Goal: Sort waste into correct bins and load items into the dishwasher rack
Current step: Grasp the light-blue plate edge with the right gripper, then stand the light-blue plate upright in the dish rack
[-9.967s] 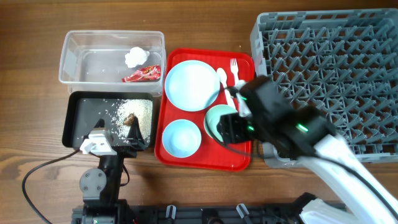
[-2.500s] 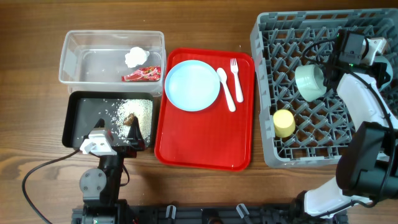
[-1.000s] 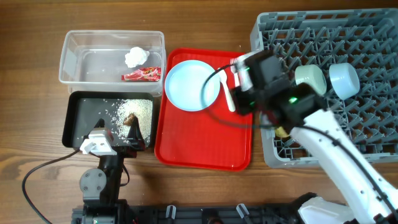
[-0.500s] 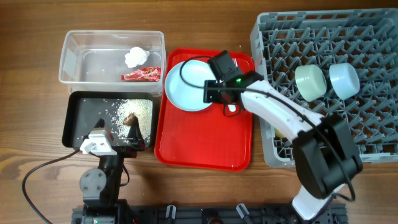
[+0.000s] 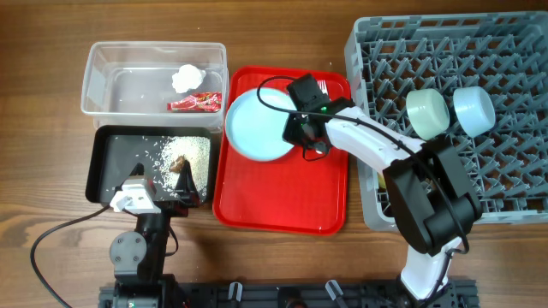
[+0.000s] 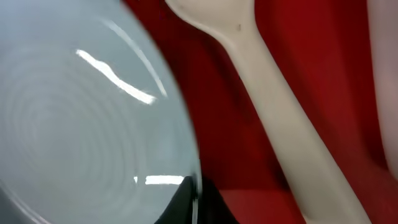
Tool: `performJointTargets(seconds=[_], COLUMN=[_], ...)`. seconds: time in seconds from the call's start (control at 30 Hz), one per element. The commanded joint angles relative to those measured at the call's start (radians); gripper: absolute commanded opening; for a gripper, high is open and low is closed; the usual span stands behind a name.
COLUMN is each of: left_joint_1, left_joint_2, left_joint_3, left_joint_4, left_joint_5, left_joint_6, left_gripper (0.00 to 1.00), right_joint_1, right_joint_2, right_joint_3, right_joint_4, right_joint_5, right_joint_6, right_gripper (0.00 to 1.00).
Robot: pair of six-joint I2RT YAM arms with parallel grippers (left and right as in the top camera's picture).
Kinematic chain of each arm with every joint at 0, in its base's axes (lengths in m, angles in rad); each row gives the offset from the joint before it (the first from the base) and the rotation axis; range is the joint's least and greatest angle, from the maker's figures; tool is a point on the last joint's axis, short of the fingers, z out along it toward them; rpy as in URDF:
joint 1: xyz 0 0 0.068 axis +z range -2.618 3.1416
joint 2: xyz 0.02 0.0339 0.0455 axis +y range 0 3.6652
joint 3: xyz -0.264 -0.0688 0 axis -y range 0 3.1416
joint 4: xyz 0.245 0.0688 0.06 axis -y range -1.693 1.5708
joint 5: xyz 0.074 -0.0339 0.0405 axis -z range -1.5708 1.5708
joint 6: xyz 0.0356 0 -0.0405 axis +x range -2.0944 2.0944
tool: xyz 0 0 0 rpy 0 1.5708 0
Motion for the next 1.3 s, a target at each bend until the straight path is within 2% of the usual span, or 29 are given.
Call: performJointTargets(seconds=[0.0,0.1,0.23,0.33,0.37,0.43,0.53,0.6,0.67,0.8,0.93,1.07,1.17,1.27], left_joint_1=[0.008,0.008,0.008,0.008,0.008,0.008,0.008,0.008,0.008,0.008,0.008,0.008,0.008,0.008], left_joint_2=[-0.007,-0.007,-0.007,-0.007,-0.007,-0.007,-0.007,-0.007,-0.007,-0.007,-0.007,-0.007,-0.007,-0.007], left_joint_3=[-0.003,-0.003,-0.003,-0.003,-0.003,-0.003,-0.003,-0.003,-0.003,-0.003,-0.003,-0.003,-0.003,-0.003], left_joint_4=[-0.007,-0.007,-0.007,-0.007,-0.007,-0.007,-0.007,-0.007,-0.007,-0.007,-0.007,-0.007,-0.007,-0.007], left_joint_5=[0.008,0.008,0.008,0.008,0.008,0.008,0.008,0.008,0.008,0.008,0.008,0.008,0.008,0.008], left_joint_6=[0.013,0.013,0.013,0.013,0.013,0.013,0.013,0.013,0.013,0.013,0.013,0.013,0.013,0.013], left_gripper=[1.00,1.00,1.00,1.00,1.00,1.00,1.00,1.00,1.00,1.00,1.00,1.00,1.00,1.00], right_joint_1=[0.005,0.005,0.005,-0.003,-0.023,-0.042,-0.098,-0.157,-0.209,-0.288,-0.317,-0.317,-0.317,-0.317], right_joint_2=[0.005,-0.043,-0.221,-0.433,-0.591,-0.668,-0.754,-0.752,-0.731,-0.650,-0.512,-0.397,-0.323,-0.266], right_joint_3=[-0.001,-0.001,-0.001,-0.001,-0.001,-0.001,-0.001,-0.001,-0.001,-0.001,-0.001,-0.001,-0.001,-0.001], right_joint_4=[-0.042,-0.093,-0.105,-0.113,-0.117,-0.115,-0.081,-0.031,0.009,0.095,0.330,0.447,0.475,0.483], right_joint_5=[0.018,0.078,0.132,0.261,0.451,0.608,0.962,1.086,1.092,1.092,1.093,1.096,1.100,1.099], right_joint_6=[0.013,-0.006,-0.162,-0.293,-0.396,-0.462,-0.628,-0.772,-0.855,-0.944,-1.178,-1.348,-1.431,-1.427], right_gripper=[0.04,0.04,0.04,0.04,0.04,0.04,0.04,0.04,0.04,0.04,0.04,0.04,0.04,0.04])
